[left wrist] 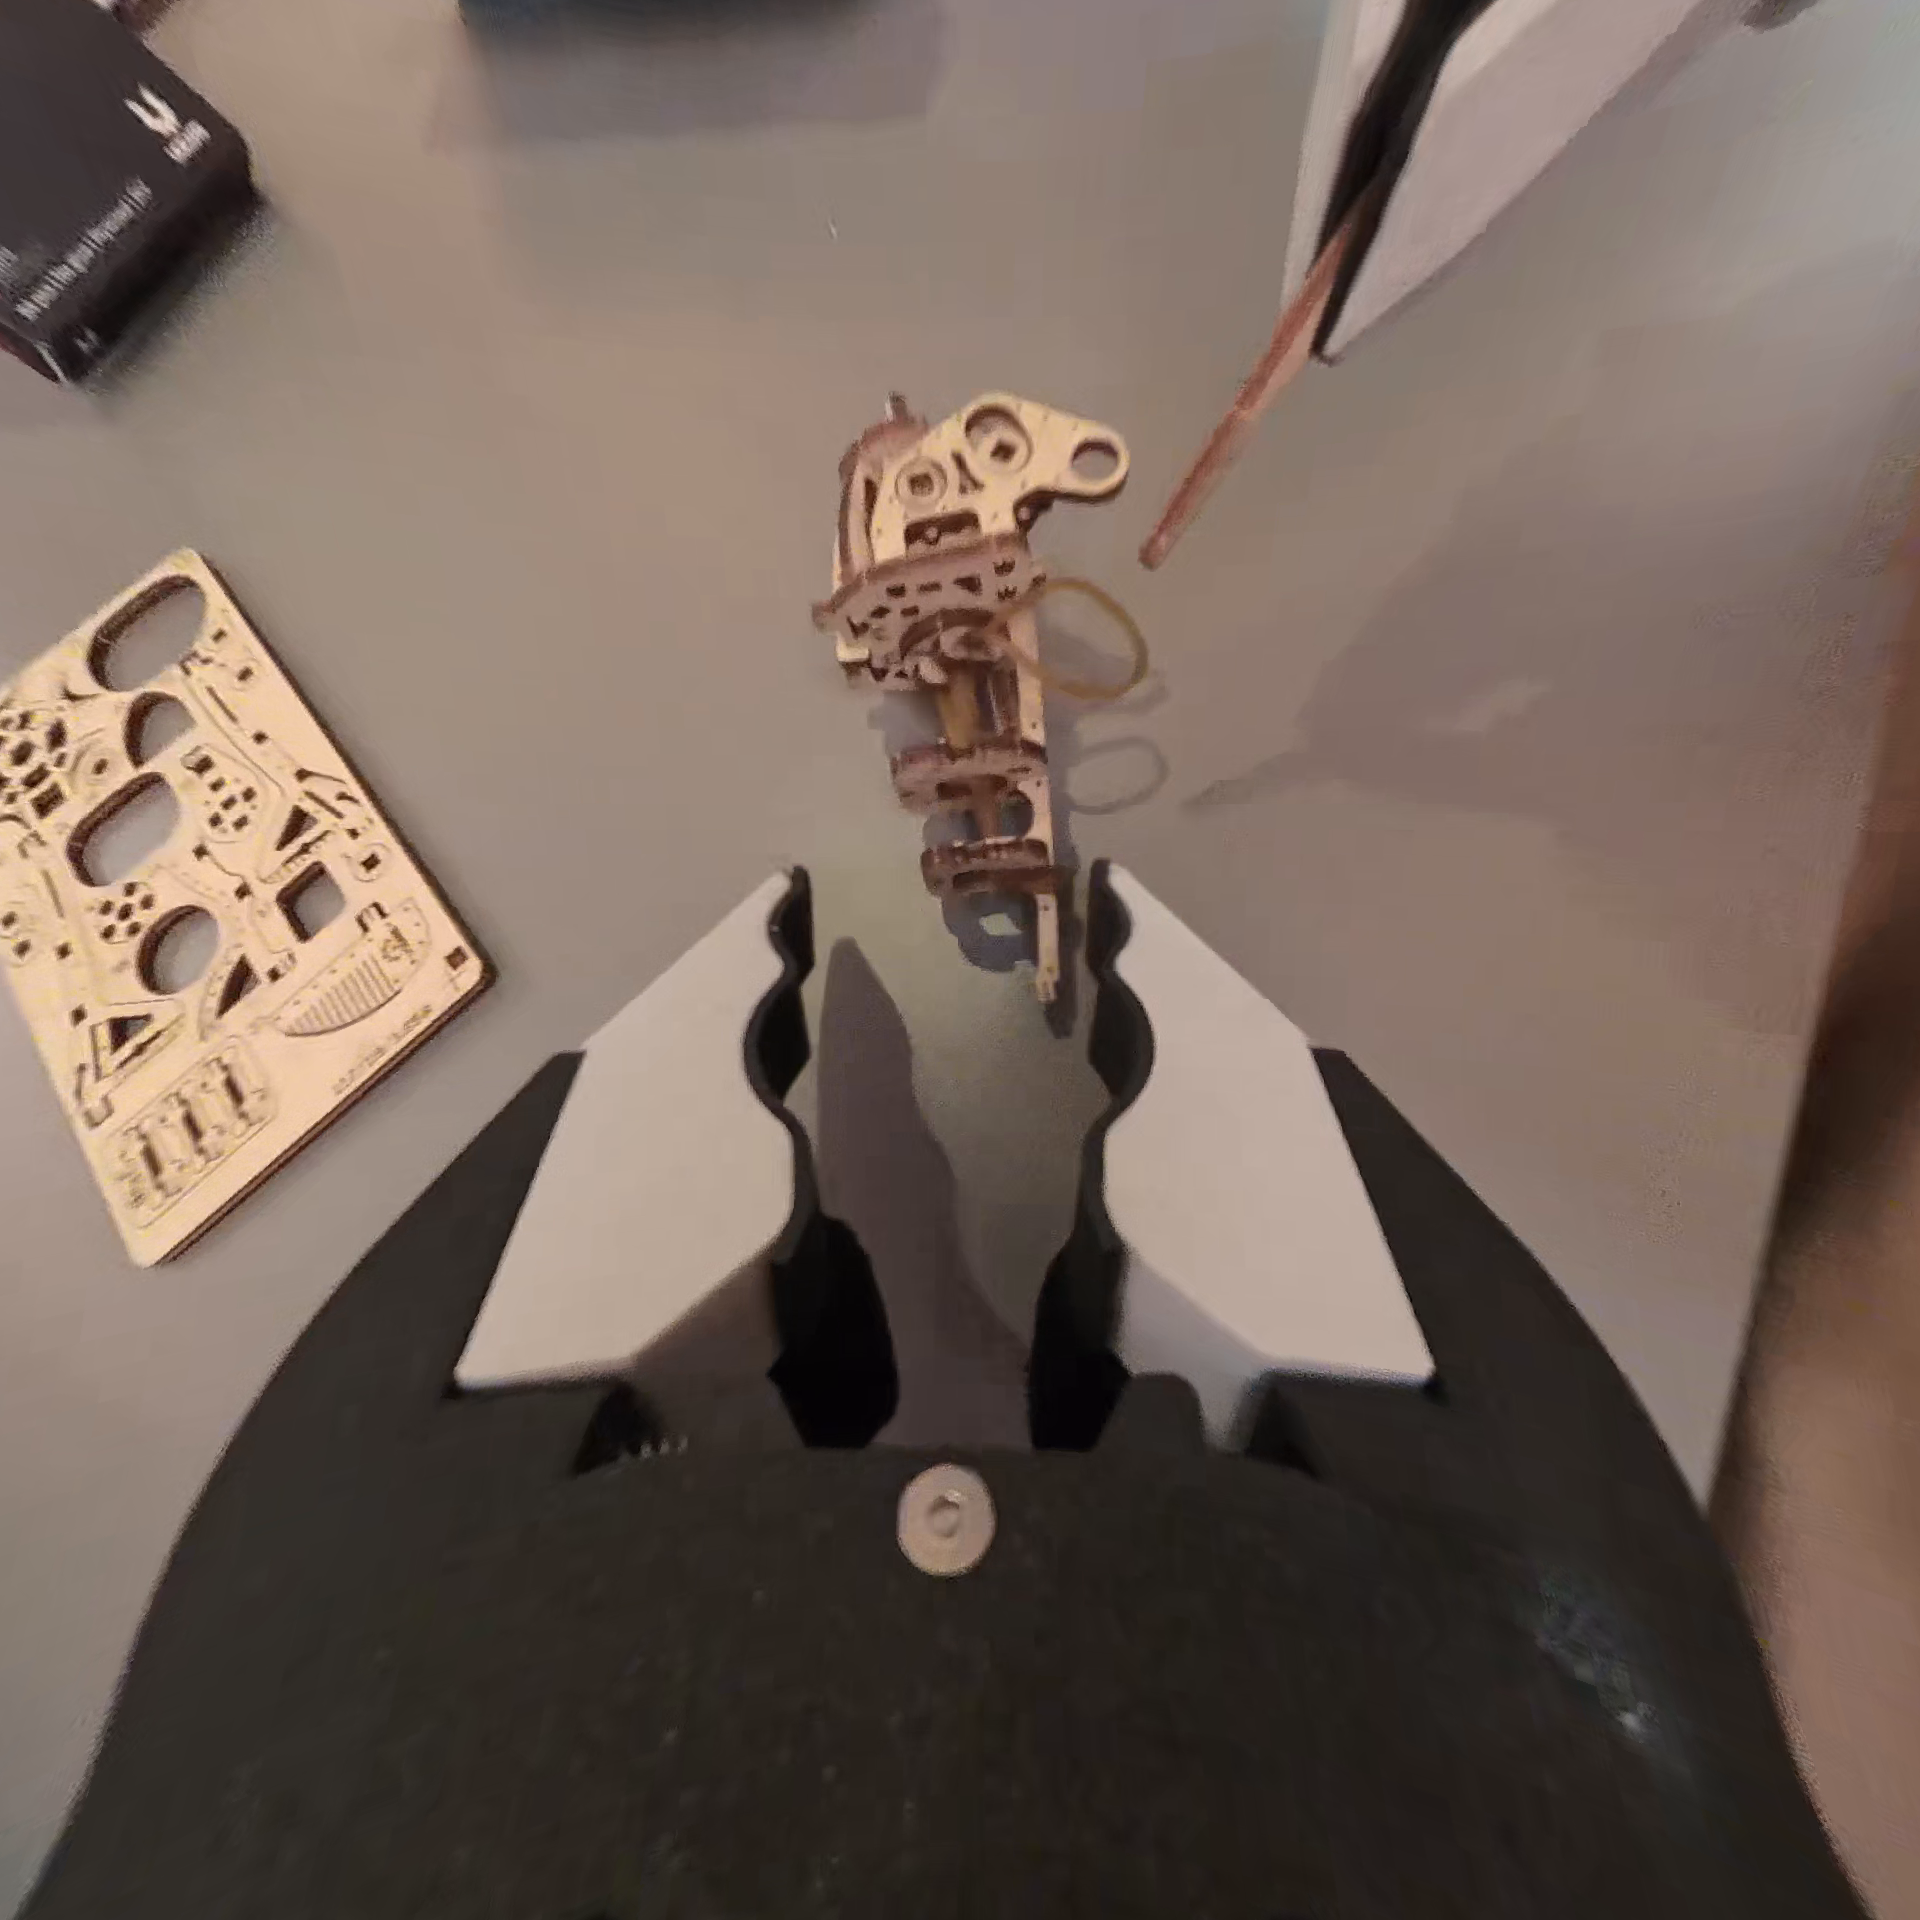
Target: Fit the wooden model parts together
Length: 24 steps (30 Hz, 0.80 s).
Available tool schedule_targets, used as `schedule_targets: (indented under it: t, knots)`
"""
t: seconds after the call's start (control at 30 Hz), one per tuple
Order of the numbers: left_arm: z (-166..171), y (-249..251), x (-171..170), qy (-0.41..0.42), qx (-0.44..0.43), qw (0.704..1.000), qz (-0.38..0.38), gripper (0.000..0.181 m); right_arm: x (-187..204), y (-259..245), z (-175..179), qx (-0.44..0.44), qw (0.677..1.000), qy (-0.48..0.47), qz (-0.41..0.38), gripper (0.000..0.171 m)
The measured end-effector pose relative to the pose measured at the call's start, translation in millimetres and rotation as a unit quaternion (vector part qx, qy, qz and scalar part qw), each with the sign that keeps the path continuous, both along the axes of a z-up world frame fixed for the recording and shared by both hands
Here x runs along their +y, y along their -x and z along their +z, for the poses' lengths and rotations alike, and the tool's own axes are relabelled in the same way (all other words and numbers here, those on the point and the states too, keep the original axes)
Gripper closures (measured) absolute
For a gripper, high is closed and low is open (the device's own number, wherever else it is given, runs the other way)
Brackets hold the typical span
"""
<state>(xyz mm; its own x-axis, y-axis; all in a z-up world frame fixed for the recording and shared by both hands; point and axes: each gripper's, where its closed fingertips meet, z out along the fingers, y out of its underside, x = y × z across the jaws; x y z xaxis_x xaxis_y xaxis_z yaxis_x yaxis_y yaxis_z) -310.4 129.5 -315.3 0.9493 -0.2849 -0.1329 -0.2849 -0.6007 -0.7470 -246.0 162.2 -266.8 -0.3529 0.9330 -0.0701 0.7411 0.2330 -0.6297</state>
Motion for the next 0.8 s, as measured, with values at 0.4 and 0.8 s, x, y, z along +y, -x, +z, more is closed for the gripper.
schedule_targets:
  t: [0.4,0.8]
  knots:
    - [5.2,-1.1,10.3,-0.064,0.095,0.993,-0.019,0.156,-13.3,14.1,-27.9,-0.044,0.998,0.053,0.001,0.169]
    - [7.9,-9.3,7.8,-0.119,0.273,0.954,-0.026,0.157,-13.6,14.4,2.8,0.021,0.890,0.448,-0.081,0.169]
